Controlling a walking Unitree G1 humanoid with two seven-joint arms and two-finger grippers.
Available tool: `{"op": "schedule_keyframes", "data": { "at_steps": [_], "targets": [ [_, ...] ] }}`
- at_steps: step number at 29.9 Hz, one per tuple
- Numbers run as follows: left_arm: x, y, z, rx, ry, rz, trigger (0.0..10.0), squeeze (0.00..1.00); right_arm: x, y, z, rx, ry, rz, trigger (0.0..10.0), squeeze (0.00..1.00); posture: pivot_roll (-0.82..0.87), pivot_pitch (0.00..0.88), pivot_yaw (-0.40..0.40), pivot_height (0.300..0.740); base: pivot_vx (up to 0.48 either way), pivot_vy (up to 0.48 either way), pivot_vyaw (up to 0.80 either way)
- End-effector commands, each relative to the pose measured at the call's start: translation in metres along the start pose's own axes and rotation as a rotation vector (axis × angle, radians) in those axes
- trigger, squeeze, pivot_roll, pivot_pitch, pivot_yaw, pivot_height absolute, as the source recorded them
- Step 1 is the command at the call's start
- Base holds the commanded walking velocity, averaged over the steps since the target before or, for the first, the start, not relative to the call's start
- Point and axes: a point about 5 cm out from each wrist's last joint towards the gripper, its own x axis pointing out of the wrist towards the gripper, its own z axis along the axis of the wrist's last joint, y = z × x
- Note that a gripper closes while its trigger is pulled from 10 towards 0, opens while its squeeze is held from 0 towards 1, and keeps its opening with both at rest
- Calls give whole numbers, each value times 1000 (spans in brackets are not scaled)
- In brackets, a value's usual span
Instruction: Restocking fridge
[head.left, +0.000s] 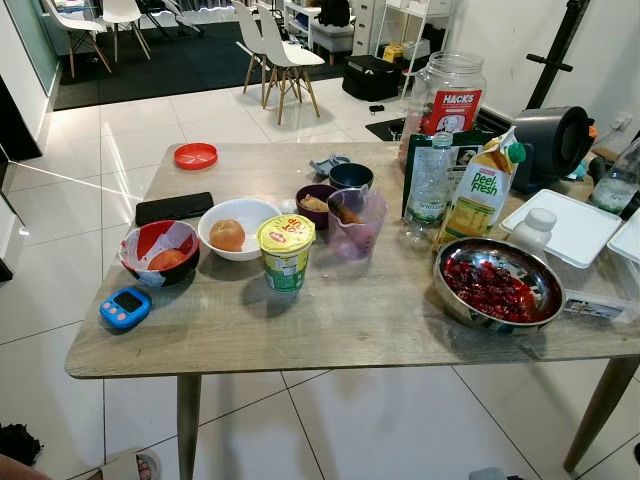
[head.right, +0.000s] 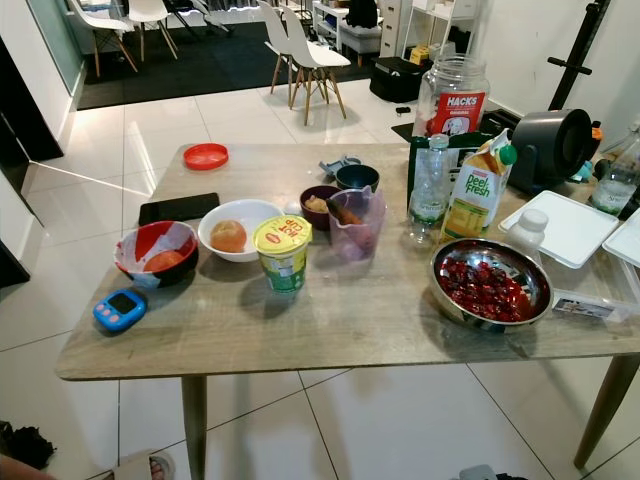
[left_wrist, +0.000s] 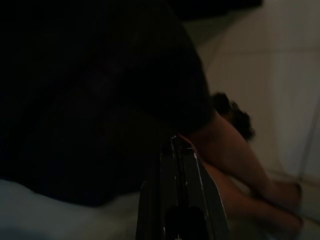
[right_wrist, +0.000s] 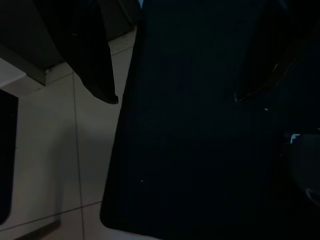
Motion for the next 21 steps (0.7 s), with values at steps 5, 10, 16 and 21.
{"op": "schedule_keyframes", "data": {
  "at_steps": [5,10,16,21],
  "targets": [
    [14,26,48,-89,-201,71,10000,0,0,-4,-4,17,19,-12,10000,0,-15,0,5,740,0,0,0],
    [16,19,88,-142,-368,-16,10000,0,0,-5,-2,16,14,-13,10000,0,-14,0,7,740,0,0,0],
    [15,9,116,-152,-473,-90,10000,0,0,-3,-2,14,14,-7,10000,0,-16,0,8,740,0,0,0],
    [12,-1,133,-187,-547,-181,10000,0,0,-1,-4,13,20,-3,10000,0,-20,0,9,740,0,0,0]
  ]
}}
